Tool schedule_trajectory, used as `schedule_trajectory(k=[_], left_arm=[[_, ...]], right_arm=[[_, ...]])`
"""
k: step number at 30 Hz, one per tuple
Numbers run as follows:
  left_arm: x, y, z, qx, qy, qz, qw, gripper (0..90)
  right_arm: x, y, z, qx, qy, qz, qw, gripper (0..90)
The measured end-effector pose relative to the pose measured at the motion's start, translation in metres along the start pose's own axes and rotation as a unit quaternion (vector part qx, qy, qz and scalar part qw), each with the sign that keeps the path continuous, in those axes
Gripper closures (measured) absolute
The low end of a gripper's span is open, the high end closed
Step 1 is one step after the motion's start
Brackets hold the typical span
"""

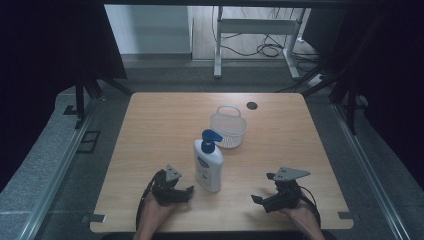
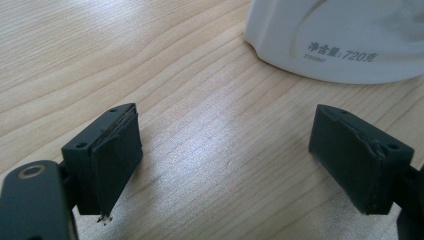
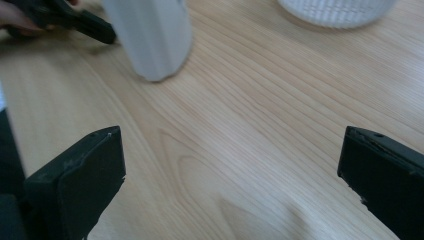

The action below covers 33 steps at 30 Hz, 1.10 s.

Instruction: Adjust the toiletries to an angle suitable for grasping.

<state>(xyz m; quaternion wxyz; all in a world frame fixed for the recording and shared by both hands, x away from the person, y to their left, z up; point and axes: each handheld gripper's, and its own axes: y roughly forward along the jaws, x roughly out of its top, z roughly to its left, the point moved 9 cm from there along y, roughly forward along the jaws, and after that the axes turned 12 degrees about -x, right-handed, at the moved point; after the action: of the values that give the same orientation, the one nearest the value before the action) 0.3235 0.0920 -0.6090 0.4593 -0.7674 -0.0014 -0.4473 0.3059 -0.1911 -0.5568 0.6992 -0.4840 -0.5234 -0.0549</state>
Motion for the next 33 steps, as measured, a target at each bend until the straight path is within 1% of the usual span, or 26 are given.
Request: schedule_trajectory(k=[1, 5, 15, 20, 24, 28, 33], left_arm=[[0.0, 0.0, 0.0, 0.0, 0.0, 0.0, 1.0, 13.2], [0.0, 0.0, 0.0, 0.0, 0.0, 0.0, 1.0, 13.2], [0.0, 0.0, 0.0, 0.0, 0.0, 0.0, 1.0, 13.3], [0.0, 0.0, 0.0, 0.0, 0.001, 0.0, 1.0, 13.3], [0.0, 0.0, 0.0, 0.0, 0.0, -0.001, 1.0, 13.3], [0.0, 0.0, 0.0, 0.0, -0.001, -0.001, 1.0, 13.3], [0.0, 0.0, 0.0, 0.0, 0.001, 0.0, 1.0, 13.3]], right_arm=[[0.001, 0.0, 0.003, 0.006, -0.002, 0.001, 1.0, 0.0], [0.007, 0.002, 0.01, 0.013, -0.013, 0.001, 0.9998, 0.0], [0.025, 0.004, 0.025, 0.025, -0.028, -0.005, 0.9993, 0.0], [0.034, 0.008, 0.031, 0.033, -0.028, -0.006, 0.9991, 0.0], [0.042, 0.012, 0.036, 0.038, -0.023, -0.007, 0.999, 0.0], [0.051, 0.015, 0.042, 0.037, -0.023, -0.011, 0.999, 0.0], [0.064, 0.019, 0.049, 0.037, -0.017, -0.014, 0.9991, 0.0]])
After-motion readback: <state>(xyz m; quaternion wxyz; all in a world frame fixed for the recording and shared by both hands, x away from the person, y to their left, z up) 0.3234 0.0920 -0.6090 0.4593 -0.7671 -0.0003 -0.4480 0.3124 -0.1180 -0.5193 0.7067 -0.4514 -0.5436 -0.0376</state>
